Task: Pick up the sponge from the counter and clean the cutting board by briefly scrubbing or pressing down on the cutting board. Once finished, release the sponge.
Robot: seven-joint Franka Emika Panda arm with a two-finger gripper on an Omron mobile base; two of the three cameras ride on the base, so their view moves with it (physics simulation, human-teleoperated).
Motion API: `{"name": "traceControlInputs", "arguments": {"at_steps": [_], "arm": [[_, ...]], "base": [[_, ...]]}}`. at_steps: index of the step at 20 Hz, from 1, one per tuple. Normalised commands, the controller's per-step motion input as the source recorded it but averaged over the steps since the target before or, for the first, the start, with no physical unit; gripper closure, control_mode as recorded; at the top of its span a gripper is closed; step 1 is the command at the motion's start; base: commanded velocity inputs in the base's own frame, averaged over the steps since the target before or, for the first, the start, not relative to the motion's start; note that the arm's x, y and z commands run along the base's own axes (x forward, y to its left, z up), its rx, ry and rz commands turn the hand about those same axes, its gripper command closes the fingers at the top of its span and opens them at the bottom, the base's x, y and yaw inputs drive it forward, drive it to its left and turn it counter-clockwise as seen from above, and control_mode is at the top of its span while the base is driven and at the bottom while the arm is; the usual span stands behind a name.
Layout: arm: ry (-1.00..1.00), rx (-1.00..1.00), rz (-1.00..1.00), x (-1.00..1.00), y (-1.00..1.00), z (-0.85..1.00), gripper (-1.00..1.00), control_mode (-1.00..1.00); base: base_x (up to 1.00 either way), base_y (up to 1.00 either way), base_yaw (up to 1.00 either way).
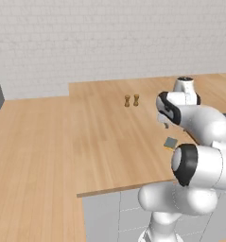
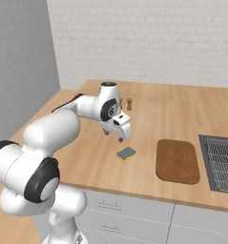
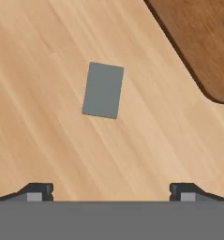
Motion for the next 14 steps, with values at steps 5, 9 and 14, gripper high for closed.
{"name": "traceControlInputs", "arguments": {"at_steps": [5, 9, 14], "arm": [[0.07, 0.0, -0.07, 0.55, -0.16, -0.44, -1.0, -1.0], [0.09, 0.0, -0.09, 0.43, -0.18, -0.51, -1.0, -1.0], [0.03, 0.0, -0.09, 0.26, -0.18, -0.48, -1.0, -1.0]], "base": [[0.0, 0.0, 0.0], [0.0, 0.0, 0.0], [0.0, 0.0, 0.0]]}}
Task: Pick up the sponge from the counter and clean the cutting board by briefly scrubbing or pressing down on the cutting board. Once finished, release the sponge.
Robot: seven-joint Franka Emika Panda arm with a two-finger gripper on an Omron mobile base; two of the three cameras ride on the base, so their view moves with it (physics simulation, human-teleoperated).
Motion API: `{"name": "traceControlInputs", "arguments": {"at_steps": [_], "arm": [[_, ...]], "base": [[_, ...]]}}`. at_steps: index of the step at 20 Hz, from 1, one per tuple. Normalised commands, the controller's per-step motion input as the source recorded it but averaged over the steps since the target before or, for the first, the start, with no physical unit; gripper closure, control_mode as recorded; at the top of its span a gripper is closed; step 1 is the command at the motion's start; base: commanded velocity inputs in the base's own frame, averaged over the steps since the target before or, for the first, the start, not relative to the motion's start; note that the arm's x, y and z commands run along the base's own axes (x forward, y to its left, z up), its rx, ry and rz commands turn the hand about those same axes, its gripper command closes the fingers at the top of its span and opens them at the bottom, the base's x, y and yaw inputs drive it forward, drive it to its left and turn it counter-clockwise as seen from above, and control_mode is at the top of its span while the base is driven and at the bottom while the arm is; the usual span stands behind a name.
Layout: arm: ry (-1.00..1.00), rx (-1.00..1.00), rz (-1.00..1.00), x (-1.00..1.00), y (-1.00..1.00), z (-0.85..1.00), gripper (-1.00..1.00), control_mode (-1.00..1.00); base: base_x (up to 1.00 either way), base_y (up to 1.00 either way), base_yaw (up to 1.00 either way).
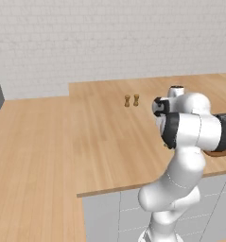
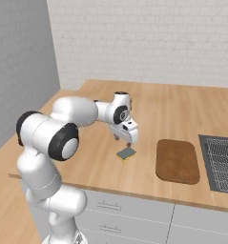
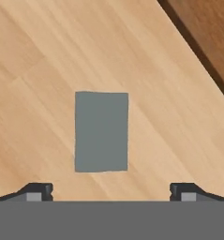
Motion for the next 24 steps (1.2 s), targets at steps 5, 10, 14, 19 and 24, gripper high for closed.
{"name": "traceControlInputs", "arguments": {"at_steps": [5, 10, 14, 19, 24], "arm": [[0.0, 0.0, -0.1, 0.15, -0.15, -0.42, -1.0, -1.0], [0.0, 0.01, -0.08, 0.09, -0.11, -0.38, -1.0, -1.0], [0.0, 0.0, -0.05, 0.0, 0.0, -0.33, -1.0, -1.0], [0.0, 0.01, -0.04, 0.02, 0.0, -0.29, -1.0, -1.0], [0.0, 0.02, -0.01, 0.01, 0.0, -0.22, -1.0, -1.0]], "base": [[0.0, 0.0, 0.0], [0.0, 0.0, 0.0], [0.0, 0.0, 0.0], [0.0, 0.0, 0.0], [0.0, 0.0, 0.0]]}}
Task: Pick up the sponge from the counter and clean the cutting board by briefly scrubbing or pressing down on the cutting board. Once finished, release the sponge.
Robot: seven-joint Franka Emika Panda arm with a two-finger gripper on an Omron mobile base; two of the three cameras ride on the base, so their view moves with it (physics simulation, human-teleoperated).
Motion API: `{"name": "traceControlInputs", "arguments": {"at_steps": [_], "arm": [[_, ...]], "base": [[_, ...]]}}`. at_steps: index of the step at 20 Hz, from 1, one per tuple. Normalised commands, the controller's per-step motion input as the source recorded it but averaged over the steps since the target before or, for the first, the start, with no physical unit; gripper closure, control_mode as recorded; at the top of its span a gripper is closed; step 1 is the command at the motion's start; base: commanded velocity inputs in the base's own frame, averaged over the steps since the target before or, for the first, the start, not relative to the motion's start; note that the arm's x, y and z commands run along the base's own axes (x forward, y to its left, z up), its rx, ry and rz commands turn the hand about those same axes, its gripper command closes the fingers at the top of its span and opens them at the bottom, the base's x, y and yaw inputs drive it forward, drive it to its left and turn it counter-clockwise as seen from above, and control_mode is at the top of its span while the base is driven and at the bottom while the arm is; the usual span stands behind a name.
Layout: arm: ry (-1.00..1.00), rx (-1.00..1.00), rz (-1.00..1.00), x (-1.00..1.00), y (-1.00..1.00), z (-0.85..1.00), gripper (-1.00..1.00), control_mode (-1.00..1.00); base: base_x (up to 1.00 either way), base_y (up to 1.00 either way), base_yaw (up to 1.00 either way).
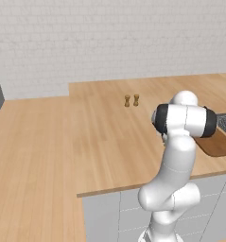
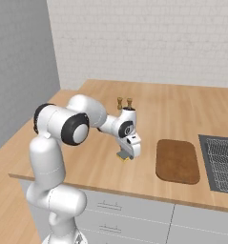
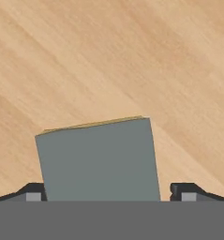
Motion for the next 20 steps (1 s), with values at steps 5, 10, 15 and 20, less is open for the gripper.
{"name": "traceControlInputs", "arguments": {"at_steps": [5, 10, 15, 20], "arm": [[0.0, 0.01, 0.0, 0.0, 0.0, -0.1, -1.0, -1.0], [0.0, 0.01, 0.0, 0.0, 0.0, -0.01, 1.0, -1.0], [0.0, 0.0, 0.0, 0.03, 0.0, -0.04, 1.0, -1.0], [0.02, 0.05, -0.14, -0.01, -0.28, 0.11, 1.0, -1.0]], "base": [[0.0, 0.0, 0.0], [0.0, 0.0, 0.0], [0.0, 0.0, 0.0], [0.0, 0.0, 0.0]]}}
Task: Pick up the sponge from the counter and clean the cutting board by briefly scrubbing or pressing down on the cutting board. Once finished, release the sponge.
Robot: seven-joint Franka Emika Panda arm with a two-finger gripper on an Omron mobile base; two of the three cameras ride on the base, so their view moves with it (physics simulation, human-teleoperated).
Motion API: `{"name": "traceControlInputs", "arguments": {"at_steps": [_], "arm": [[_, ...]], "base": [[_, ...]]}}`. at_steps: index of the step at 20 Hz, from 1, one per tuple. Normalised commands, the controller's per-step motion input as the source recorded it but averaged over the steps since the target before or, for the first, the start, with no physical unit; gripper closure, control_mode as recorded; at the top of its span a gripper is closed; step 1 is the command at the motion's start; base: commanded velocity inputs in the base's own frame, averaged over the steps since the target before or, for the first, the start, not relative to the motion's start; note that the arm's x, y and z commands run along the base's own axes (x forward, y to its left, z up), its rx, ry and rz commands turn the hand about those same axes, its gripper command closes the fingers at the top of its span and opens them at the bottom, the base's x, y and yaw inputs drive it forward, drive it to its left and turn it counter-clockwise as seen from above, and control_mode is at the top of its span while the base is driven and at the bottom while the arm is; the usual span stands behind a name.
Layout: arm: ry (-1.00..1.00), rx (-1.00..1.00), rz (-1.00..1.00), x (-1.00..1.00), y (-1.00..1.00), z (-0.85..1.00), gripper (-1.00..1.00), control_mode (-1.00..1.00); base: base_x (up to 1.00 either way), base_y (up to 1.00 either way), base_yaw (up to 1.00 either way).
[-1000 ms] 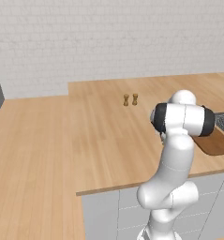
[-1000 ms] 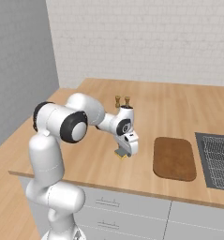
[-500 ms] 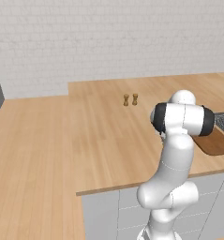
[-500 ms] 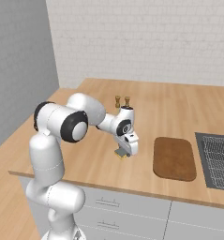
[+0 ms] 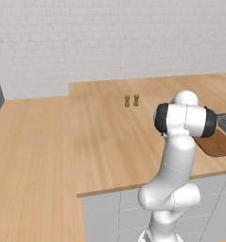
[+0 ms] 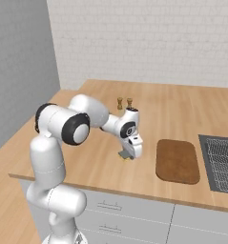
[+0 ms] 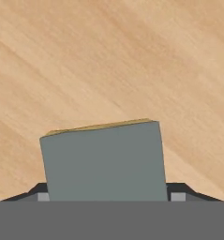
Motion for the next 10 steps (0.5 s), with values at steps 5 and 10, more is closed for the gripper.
{"name": "traceControlInputs", "arguments": {"at_steps": [5, 10], "arm": [[0.18, 0.03, -0.37, 0.0, -0.78, 0.37, 1.0, -1.0], [0.28, -0.01, -0.53, 0.19, -0.74, 0.34, 1.0, -1.0]], "base": [[0.0, 0.0, 0.0], [0.0, 0.0, 0.0]]}}
